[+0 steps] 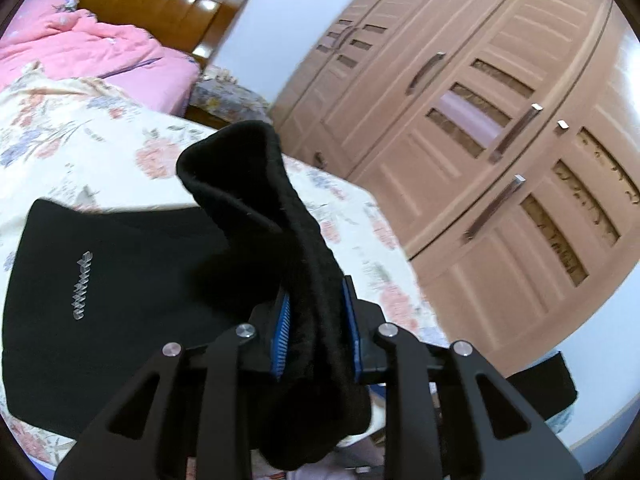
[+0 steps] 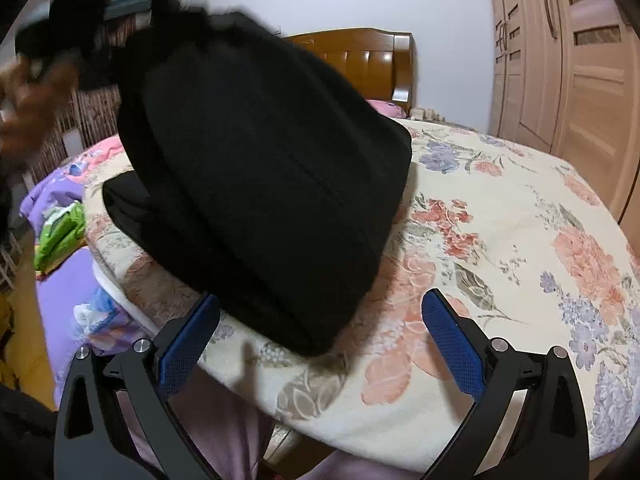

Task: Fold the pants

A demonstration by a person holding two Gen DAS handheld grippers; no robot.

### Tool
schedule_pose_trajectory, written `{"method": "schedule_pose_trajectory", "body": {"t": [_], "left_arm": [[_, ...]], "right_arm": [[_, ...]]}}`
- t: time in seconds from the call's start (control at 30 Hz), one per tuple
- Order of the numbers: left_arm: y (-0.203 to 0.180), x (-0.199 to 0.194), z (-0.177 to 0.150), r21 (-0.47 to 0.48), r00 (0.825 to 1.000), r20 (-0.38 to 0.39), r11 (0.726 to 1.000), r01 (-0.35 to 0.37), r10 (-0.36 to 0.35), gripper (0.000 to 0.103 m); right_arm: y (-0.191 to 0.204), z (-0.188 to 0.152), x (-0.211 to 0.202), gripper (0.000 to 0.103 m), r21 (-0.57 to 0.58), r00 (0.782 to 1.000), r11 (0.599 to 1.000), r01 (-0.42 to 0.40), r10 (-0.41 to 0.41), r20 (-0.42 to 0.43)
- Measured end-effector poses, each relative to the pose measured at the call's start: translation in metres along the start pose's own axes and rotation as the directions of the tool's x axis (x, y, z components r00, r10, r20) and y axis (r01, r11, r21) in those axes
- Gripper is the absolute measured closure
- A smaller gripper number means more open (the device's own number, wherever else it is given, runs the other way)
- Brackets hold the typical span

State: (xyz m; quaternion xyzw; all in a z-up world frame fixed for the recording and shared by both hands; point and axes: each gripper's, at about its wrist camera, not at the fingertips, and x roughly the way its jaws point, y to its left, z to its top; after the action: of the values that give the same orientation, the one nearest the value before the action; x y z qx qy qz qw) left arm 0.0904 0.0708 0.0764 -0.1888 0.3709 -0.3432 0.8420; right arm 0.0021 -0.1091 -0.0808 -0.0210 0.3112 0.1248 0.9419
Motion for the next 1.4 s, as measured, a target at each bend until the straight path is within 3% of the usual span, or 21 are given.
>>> {"method": "schedule_pose_trajectory", "body": {"t": [0.1,0.17,0.23,0.3,0.33,0.4,0.5,0.63,0.77,0.97,1.03,1.13,1.2,1.27,1.4], "left_arm": [[-0.018,0.001,0.012,-0.009,0.998,0.009,0.998,0.064,-0.064,0.082],[-0.031,-0.001,0.021,0.002,0.996,0.017,0.996,0.092,-0.092,0.088],[-0.040,-0.003,0.027,0.020,0.995,0.027,0.996,0.092,-0.093,0.092],[-0.045,-0.002,0.029,0.044,0.998,0.019,0.997,0.061,-0.062,0.092],[-0.044,0.002,0.028,0.054,0.999,0.002,0.998,0.032,-0.032,0.093],[-0.025,0.011,0.022,0.032,1.000,-0.025,0.999,-0.009,0.010,0.093],[0.027,0.028,0.003,-0.063,0.996,-0.083,0.998,-0.025,0.020,0.093],[0.088,0.029,-0.019,-0.219,0.993,-0.048,0.971,0.094,-0.107,0.093],[0.108,0.019,-0.024,-0.266,0.989,-0.006,0.953,0.142,-0.149,0.094],[0.124,0.015,-0.024,-0.309,0.985,0.023,0.935,0.172,-0.174,0.094],[0.128,0.015,-0.026,-0.316,0.982,0.017,0.930,0.185,-0.190,0.094],[0.124,0.016,-0.023,-0.298,0.981,0.000,0.937,0.183,-0.192,0.094],[0.122,0.018,-0.020,-0.292,0.981,-0.002,0.938,0.186,-0.195,0.094],[0.123,0.020,-0.020,-0.305,0.978,0.002,0.931,0.199,-0.208,0.094],[0.123,0.019,-0.021,-0.321,0.977,0.011,0.924,0.207,-0.215,0.094]], "right_arm": [[0.005,0.003,0.011,0.005,0.005,0.998,0.998,0.059,-0.059,0.003],[0.004,0.005,0.011,0.005,0.026,0.996,0.996,0.085,-0.086,0.037],[0.001,0.008,0.013,0.005,0.049,0.986,0.988,0.147,-0.150,0.072],[0.002,0.008,0.024,0.005,0.024,0.977,0.978,0.208,-0.209,0.040],[-0.001,0.008,0.025,0.005,0.041,0.979,0.979,0.198,-0.199,0.034],[-0.005,0.010,0.016,0.005,0.080,0.980,0.980,0.181,-0.187,0.065],[0.001,0.022,0.013,0.005,0.031,0.981,0.986,0.166,-0.168,0.099],[0.013,0.036,0.027,0.005,-0.030,0.980,0.984,0.176,-0.172,0.103],[0.039,0.051,0.030,0.005,-0.150,0.949,0.945,0.291,-0.265,0.170],[0.068,0.068,0.045,0.005,-0.247,0.938,0.908,0.339,-0.306,0.163],[0.066,0.063,0.043,0.005,-0.249,0.941,0.910,0.331,-0.300,0.154],[0.064,0.046,0.026,0.005,-0.250,0.962,0.933,0.257,-0.224,0.154],[0.069,0.035,0.018,0.005,-0.273,0.965,0.932,0.239,-0.196,0.175],[0.082,0.028,0.013,0.005,-0.319,0.961,0.918,0.235,-0.171,0.218],[0.115,0.044,0.036,0.005,-0.402,0.942,0.865,0.299,-0.200,0.269]]}}
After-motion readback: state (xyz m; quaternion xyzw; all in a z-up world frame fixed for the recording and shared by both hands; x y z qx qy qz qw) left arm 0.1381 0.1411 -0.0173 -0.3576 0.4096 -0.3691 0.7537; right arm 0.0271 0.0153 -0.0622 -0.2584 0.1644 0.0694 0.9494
